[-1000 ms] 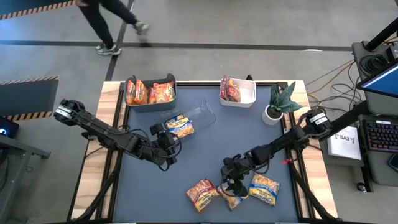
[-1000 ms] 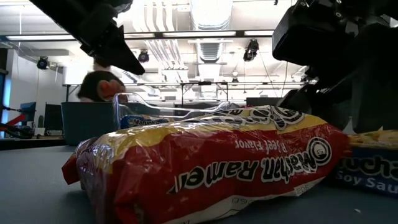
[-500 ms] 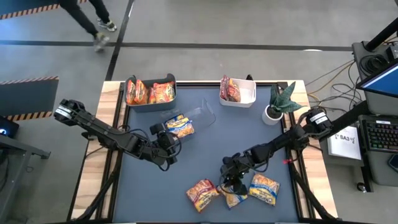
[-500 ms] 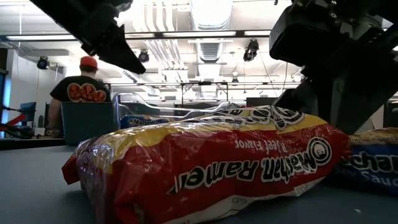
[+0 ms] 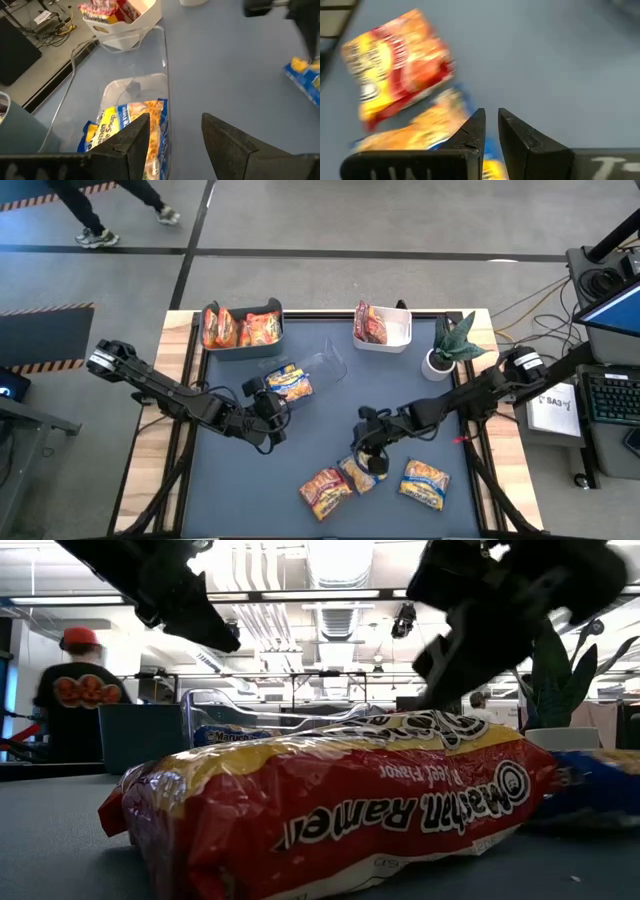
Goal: Sort Maruchan noodles
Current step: Put the blue noodle pack into the transparent bin
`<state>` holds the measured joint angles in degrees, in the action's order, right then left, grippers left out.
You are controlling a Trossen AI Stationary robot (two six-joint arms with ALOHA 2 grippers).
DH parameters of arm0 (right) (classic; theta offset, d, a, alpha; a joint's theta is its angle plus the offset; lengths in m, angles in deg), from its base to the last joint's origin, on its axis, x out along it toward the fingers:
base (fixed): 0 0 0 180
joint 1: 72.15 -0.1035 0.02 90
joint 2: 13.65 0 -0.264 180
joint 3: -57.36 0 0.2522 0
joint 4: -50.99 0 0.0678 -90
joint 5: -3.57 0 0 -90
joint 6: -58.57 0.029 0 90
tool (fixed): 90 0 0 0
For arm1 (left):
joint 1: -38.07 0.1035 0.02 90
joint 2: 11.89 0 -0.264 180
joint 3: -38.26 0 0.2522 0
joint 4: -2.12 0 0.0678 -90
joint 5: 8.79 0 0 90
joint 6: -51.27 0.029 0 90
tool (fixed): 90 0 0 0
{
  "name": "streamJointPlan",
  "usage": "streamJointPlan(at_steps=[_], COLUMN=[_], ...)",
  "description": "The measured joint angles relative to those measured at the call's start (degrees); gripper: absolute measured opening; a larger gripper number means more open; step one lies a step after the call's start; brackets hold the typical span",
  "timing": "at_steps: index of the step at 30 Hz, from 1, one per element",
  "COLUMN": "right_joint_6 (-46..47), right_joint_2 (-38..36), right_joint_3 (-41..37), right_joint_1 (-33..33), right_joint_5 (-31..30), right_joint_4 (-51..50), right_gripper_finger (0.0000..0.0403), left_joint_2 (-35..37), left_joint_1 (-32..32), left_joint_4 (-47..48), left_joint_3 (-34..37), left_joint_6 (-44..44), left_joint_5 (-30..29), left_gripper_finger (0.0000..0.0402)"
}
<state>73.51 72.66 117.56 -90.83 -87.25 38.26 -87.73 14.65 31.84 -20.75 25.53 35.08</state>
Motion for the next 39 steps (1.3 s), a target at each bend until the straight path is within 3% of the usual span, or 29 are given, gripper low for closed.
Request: streamJointPlan(at_steps=[3, 8, 11, 15, 17, 26, 31, 36, 39], right_joint_6=[-2.83, 1.87, 7.86, 6.96, 6.93, 6.93, 4.64, 5.33, 4.92], right_joint_2=[-1.85, -4.39, -5.54, -4.92, -3.23, 6.1, 5.67, 5.1, 4.26], right_joint_3=[0.04, 0.04, 0.04, -0.57, -0.77, -0.62, -0.84, -0.3, 1.29], right_joint_1=[0.0, 0.51, 0.74, -1.94, -3.52, -3.76, -0.84, 3.33, 4.58], right_joint_5=[-6.3, -6.34, -1.35, 9.29, 9.99, -0.42, -6.59, -20.07, -20.46], right_joint_4=[-2.34, -8.04, -11.3, -9.6, -9.0, -4.47, -1.2, 1.49, 2.1], right_gripper_finger=[0.003, 0.0009, 0.0009, 0.0009, 0.0009, 0.0009, 0.0009, 0.0009, 0.0009], left_joint_2=[0.0, 0.0, -0.44, -2.32, -3.53, -8.21, -9.22, -9.09, -9.09], left_joint_1=[0.0, -0.03, -0.05, -0.15, -0.15, -0.16, -0.59, -0.76, -0.76], left_joint_4=[-1.93, -4.72, -7.81, -12.62, -14.62, -22.45, -22.32, -22.15, -22.09], left_joint_3=[0.0, 0.0, 0.0, 0.0, 0.0, -0.33, -1.88, -3.04, -3.82], left_joint_6=[0.23, 0.67, 1.33, 3.85, 5.36, 7.87, 8.25, 10.96, 11.73], left_joint_5=[0.11, 2.25, 3.61, 4.01, 4.17, 5.03, 6.68, 7.26, 8.1], left_gripper_finger=[0.0162, 0.0162, 0.0162, 0.0162, 0.0162, 0.0162, 0.0162, 0.0162, 0.0162])
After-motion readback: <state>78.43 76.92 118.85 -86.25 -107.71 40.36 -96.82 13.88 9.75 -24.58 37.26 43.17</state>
